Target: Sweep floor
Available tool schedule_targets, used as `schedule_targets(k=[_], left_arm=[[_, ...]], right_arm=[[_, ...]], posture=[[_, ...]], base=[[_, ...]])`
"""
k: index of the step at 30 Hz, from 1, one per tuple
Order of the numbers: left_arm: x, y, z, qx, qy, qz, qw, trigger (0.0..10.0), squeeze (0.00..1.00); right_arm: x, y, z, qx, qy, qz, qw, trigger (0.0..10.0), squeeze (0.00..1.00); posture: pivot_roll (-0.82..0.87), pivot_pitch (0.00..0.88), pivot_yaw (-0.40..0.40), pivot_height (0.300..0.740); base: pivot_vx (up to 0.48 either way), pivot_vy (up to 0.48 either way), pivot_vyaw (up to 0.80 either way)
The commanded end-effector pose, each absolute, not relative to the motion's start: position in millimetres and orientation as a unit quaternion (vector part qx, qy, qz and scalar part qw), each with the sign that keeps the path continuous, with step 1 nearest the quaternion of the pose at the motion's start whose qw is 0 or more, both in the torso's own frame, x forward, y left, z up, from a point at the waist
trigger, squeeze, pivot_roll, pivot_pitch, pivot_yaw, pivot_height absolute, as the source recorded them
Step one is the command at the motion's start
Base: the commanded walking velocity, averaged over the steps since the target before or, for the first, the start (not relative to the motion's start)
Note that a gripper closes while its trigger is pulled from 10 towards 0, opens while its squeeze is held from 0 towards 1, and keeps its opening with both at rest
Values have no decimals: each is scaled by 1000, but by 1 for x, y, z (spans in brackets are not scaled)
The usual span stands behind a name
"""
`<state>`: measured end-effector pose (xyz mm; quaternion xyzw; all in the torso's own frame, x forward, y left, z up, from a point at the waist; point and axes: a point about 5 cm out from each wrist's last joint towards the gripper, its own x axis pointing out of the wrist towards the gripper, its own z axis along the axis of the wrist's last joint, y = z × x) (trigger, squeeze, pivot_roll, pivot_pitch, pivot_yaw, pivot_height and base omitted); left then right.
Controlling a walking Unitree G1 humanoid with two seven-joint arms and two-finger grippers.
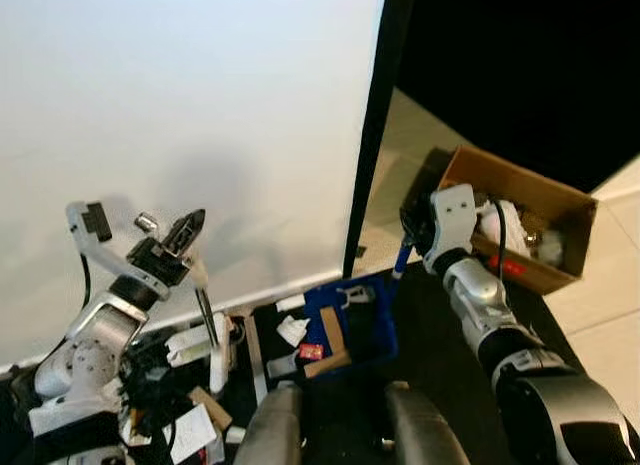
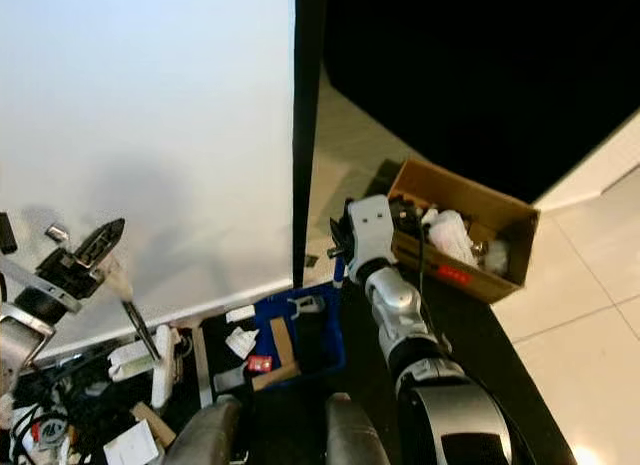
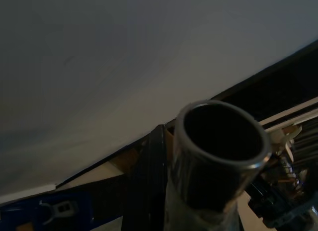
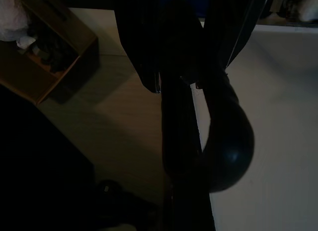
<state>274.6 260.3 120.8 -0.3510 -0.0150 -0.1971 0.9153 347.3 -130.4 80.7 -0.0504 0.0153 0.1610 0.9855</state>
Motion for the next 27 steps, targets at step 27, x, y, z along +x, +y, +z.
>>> schedule_targets(k=[27], left_arm=[[275,151,165,-572,-81,-404,709,10000,0]], right_arm=[[328,-134,48,-36,82,165,982,10000,0]], posture=[[-26,318,9,740]], base=[[0,0,0]])
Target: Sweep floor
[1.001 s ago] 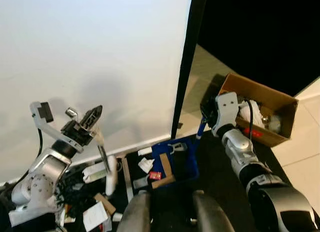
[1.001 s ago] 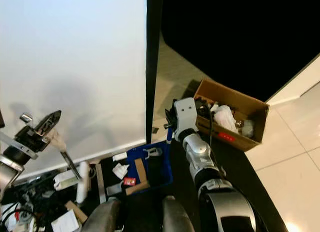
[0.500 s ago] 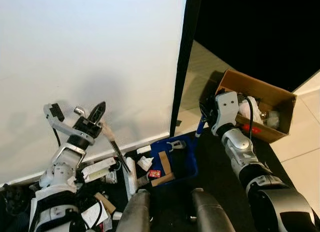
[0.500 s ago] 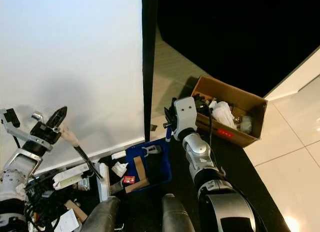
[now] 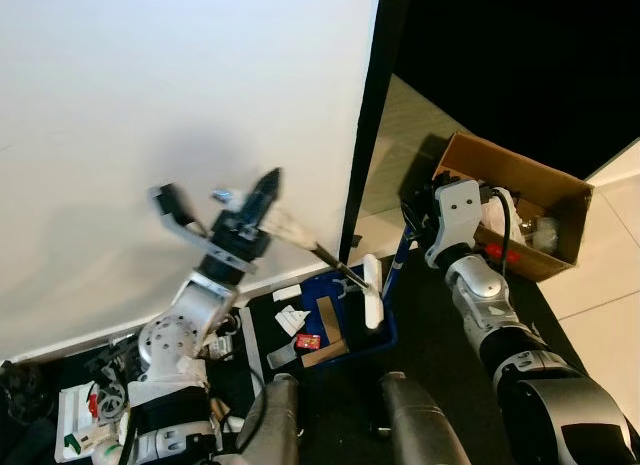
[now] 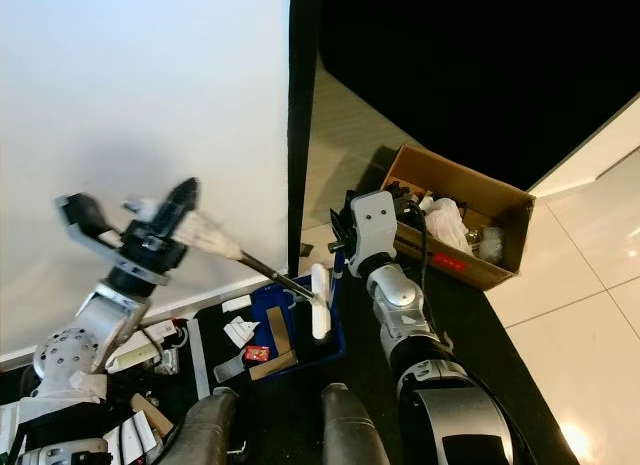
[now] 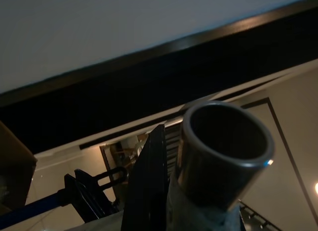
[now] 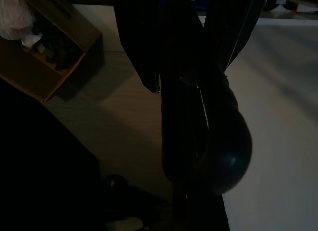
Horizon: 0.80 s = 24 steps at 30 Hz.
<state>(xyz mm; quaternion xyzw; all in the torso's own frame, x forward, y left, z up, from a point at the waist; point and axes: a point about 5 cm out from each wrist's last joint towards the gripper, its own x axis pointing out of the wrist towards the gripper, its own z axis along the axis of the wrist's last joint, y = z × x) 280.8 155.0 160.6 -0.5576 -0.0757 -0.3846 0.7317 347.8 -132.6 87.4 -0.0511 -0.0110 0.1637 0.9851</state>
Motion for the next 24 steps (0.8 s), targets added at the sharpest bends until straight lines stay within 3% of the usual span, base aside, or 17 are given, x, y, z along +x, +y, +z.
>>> schedule_targets(k=[1,5,7,9,10,11,12,15,20,24], left_arm=[[273,154,169,-563,-81,-409,714,10000,0],[267,176,184,-517,-88,-400,752,10000,0],[267,176,184,-517,-88,-400,752,10000,0],[261,203,194,-466,-93,-378,795,10000,0],[261,203,194,-466,-93,-378,795,10000,0],[258,216,198,-425,-87,-363,824,10000,0],[258,216,198,-425,-87,-363,824,10000,0],[254,251,198,-277,-43,-301,911,10000,0],[256,261,191,-255,-38,-262,930,10000,0],[263,257,177,-276,-35,-248,928,10000,0]], right_arm=[[328,-133,48,-36,82,165,982,10000,0],[328,-133,48,-35,81,164,982,10000,0],[328,-133,48,-35,81,164,982,10000,0],[328,-133,48,-34,81,164,982,10000,0],[328,-133,48,-34,81,164,982,10000,0],[328,-133,48,-33,81,164,983,10000,0],[328,-133,48,-33,81,164,983,10000,0],[328,-133,48,-33,81,165,982,10000,0],[328,-134,48,-34,82,164,982,10000,0],[328,-135,49,-35,82,163,983,10000,0]], posture=[[-23,318,13,740],[-16,318,18,740],[-16,318,18,740],[-4,319,22,740],[-4,319,22,740],[5,319,22,740],[5,319,22,740],[13,318,20,740],[10,317,16,740],[-3,319,14,740]], base=[[0,0,0],[0,0,0],[0,0,0],[0,0,0],[0,0,0],[0,0,0],[0,0,0],[0,0,0],[0,0,0],[0,0,0]])
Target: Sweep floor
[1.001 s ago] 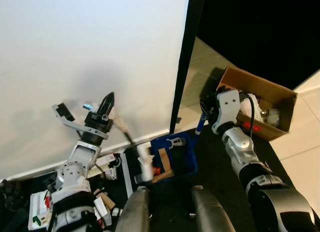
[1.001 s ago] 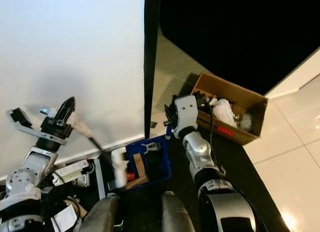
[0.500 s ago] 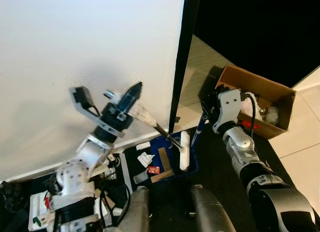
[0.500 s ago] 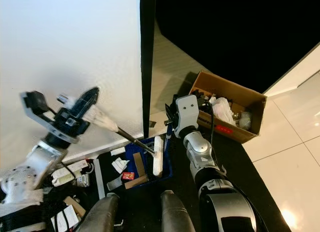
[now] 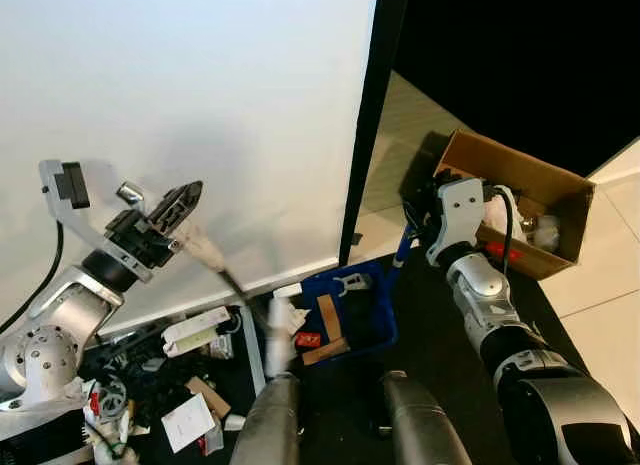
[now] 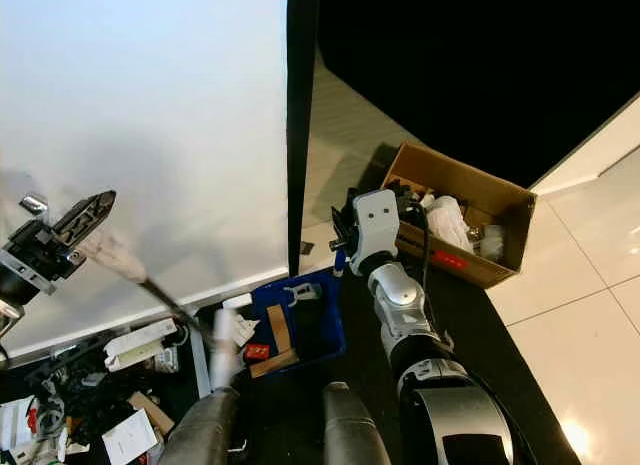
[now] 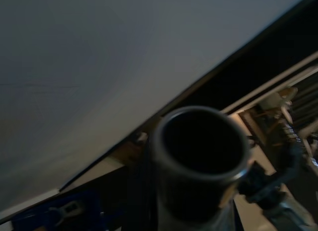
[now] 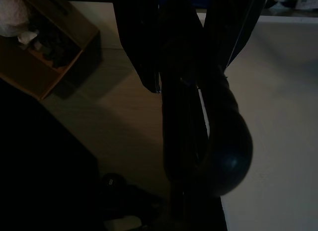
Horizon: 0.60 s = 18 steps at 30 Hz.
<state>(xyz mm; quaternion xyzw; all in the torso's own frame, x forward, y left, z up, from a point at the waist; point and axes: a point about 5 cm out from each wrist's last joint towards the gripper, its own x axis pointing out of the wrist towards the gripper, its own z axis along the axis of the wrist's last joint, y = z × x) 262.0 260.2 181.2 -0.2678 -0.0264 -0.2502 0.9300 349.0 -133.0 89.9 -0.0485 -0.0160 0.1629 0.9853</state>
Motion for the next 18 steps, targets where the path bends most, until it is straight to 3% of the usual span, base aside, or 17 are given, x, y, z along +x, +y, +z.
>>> schedule_targets(k=[1,12,18], left_arm=[[264,257,175,-279,-34,-246,928,10000,0],[285,246,99,-329,21,-173,928,10000,0],[286,234,83,-446,-1,-144,884,10000,0]], right_arm=[[328,-135,49,-35,82,163,983,10000,0],[328,-136,49,-36,79,161,983,10000,0],[327,-137,48,-36,77,161,983,10000,0]], posture=[[-3,319,14,740],[-40,329,16,740],[-55,339,12,740]], base=[[0,0,0],[0,0,0],[0,0,0]])
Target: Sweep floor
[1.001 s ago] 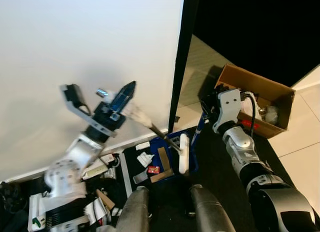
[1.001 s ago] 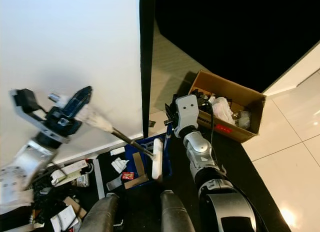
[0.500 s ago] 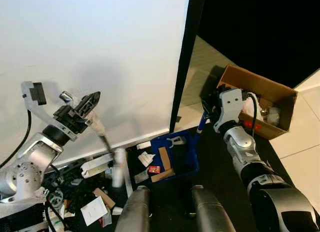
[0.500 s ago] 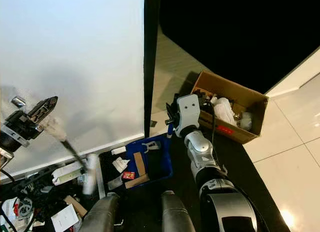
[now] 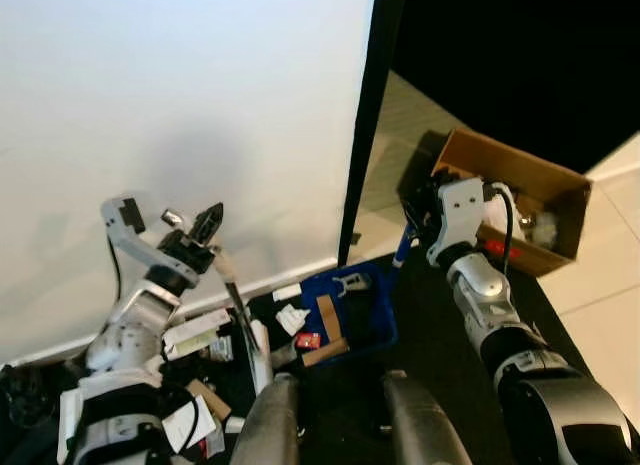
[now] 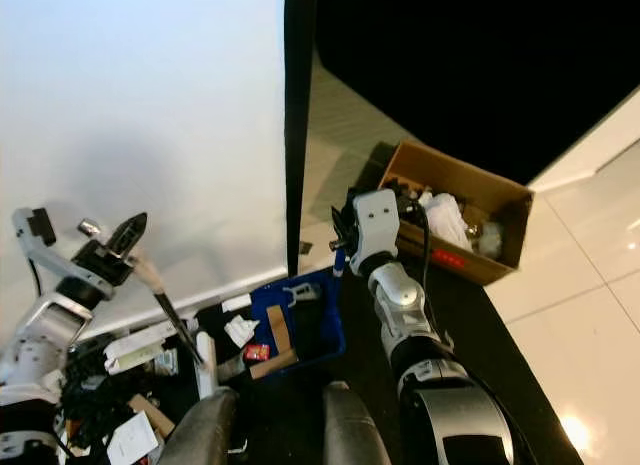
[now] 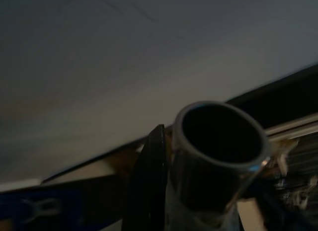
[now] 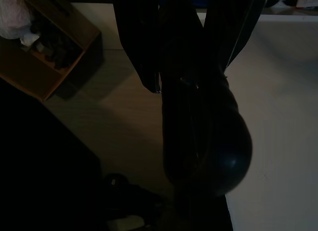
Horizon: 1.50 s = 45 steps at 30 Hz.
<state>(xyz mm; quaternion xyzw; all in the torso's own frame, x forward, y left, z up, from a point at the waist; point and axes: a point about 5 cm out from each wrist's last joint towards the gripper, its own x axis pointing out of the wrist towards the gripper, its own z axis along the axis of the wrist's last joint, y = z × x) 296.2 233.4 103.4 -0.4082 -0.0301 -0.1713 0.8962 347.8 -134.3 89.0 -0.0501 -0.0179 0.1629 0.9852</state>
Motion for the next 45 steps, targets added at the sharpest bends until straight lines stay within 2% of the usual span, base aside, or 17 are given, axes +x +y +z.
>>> schedule_targets(k=[1,4,10,11,12,18,26,33,35,36,38,39,41,42,43,45], left_arm=[[287,233,83,-464,-13,-143,874,10000,0],[288,230,85,-490,-30,-150,858,10000,0],[281,204,106,-592,-77,-248,763,10000,0],[281,204,106,-592,-77,-248,763,10000,0],[275,194,110,-602,-70,-276,746,10000,16],[265,181,109,-610,-48,-300,732,10000,0],[258,184,117,-611,-46,-303,730,10000,0],[252,197,159,-569,-89,-331,747,10000,0],[248,206,176,-527,-94,-348,770,10000,0],[248,206,176,-527,-94,-348,770,10000,0],[244,215,187,-468,-85,-349,807,10000,0],[244,215,187,-468,-85,-349,807,10000,0],[242,231,189,-396,-71,-316,860,10000,0],[241,237,188,-369,-64,-301,877,10000,0],[241,237,188,-369,-64,-301,877,10000,0],[245,247,174,-360,-57,-250,897,10000,0]], right_arm=[[326,-137,48,-36,77,161,983,10000,0],[326,-137,48,-36,77,161,983,10000,0],[325,-137,47,-35,78,163,983,10000,0],[325,-137,47,-35,78,163,983,10000,0],[325,-137,47,-35,78,163,983,10000,0],[325,-136,46,-34,79,164,983,10000,0],[326,-135,47,-34,81,163,983,10000,0],[327,-135,47,-33,84,161,983,10000,0],[328,-135,47,-33,86,160,983,10000,0],[328,-135,47,-33,86,160,983,10000,0],[328,-135,47,-33,87,159,983,10000,0],[328,-135,47,-33,87,159,983,10000,0],[329,-135,48,-33,88,159,983,10000,0],[329,-135,48,-33,89,159,983,10000,0],[329,-135,48,-33,89,159,983,10000,0],[330,-135,49,-33,88,159,983,10000,0]], posture=[[-53,339,10,740],[-56,339,9,740],[-64,334,4,740],[-64,334,4,740],[-64,334,4,740],[-51,323,7,740],[-34,311,12,740],[-3,294,20,740],[22,278,29,740],[22,278,29,740],[32,271,33,740],[32,271,33,740],[52,263,35,740],[54,264,35,740],[54,264,35,740],[49,267,29,740]], base=[[0,0,0],[0,0,0],[0,0,0],[0,0,0],[0,0,0],[0,0,0],[0,0,0],[0,0,0],[0,0,0],[0,0,0],[0,0,0],[0,0,0],[0,0,0],[0,0,0],[0,0,0],[0,0,0]])
